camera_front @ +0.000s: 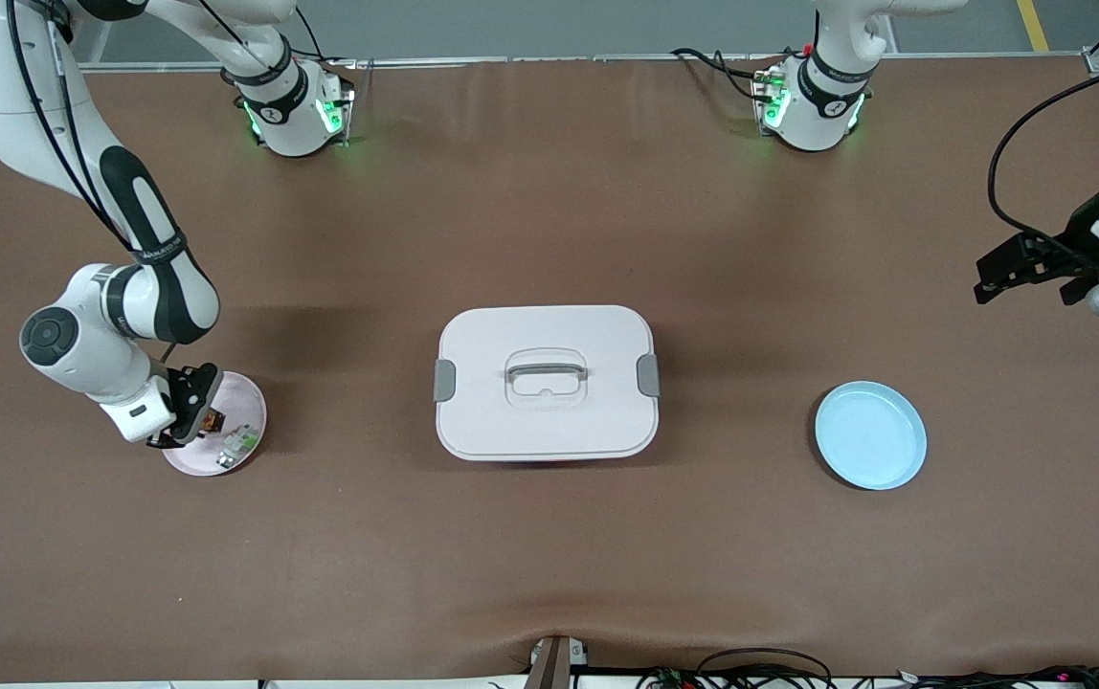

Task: Transfer orange switch to right arm and place
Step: 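Lower the switch onto the white plate and open the right gripper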

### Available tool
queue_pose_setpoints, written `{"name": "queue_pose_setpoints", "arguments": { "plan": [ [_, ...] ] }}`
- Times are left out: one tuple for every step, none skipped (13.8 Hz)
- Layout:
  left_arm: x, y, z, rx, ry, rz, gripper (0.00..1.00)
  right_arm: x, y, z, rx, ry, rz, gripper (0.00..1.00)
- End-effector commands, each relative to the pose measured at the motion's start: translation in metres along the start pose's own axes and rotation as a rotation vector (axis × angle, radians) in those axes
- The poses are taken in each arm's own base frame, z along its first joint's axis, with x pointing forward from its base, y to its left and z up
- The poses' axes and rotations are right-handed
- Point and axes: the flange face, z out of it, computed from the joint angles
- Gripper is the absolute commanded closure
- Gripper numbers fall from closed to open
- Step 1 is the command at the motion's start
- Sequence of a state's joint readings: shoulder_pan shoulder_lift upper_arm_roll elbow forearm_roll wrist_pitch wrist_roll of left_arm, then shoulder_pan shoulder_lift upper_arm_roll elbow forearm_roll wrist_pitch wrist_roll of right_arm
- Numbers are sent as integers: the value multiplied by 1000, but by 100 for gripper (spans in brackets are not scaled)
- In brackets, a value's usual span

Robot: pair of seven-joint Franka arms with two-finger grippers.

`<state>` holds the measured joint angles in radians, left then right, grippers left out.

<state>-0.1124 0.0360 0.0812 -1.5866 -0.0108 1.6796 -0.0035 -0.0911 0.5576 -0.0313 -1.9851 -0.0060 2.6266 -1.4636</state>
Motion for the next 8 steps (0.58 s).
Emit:
{"name": "queue_pose_setpoints", "arguments": {
  "plan": [
    [1, -2, -11, 13, -18, -26, 0, 0, 1, 8, 2, 7, -20, 100],
    [0, -2, -10, 13, -21, -49, 0, 1, 1, 9, 7, 7, -23, 100],
    [0, 3, -11, 13, -21, -69, 0, 1, 1, 10, 8, 6, -22, 100],
    [0, 4, -12, 14, -21, -65, 0, 3, 0, 11, 10, 7, -22, 100],
    [0, 5, -12, 14, -21, -56, 0, 3, 0, 11, 8, 8, -8, 71],
    [0, 6, -10, 14, -26, -46, 0, -1, -1, 16, 16, 6, -2, 1],
    [0, 7, -10, 14, -26, -43, 0, -4, -1, 16, 22, 5, 1, 0],
    [0, 10, -8, 14, -29, -39, 0, -6, 0, 12, 21, 6, 3, 0]
  ]
}}
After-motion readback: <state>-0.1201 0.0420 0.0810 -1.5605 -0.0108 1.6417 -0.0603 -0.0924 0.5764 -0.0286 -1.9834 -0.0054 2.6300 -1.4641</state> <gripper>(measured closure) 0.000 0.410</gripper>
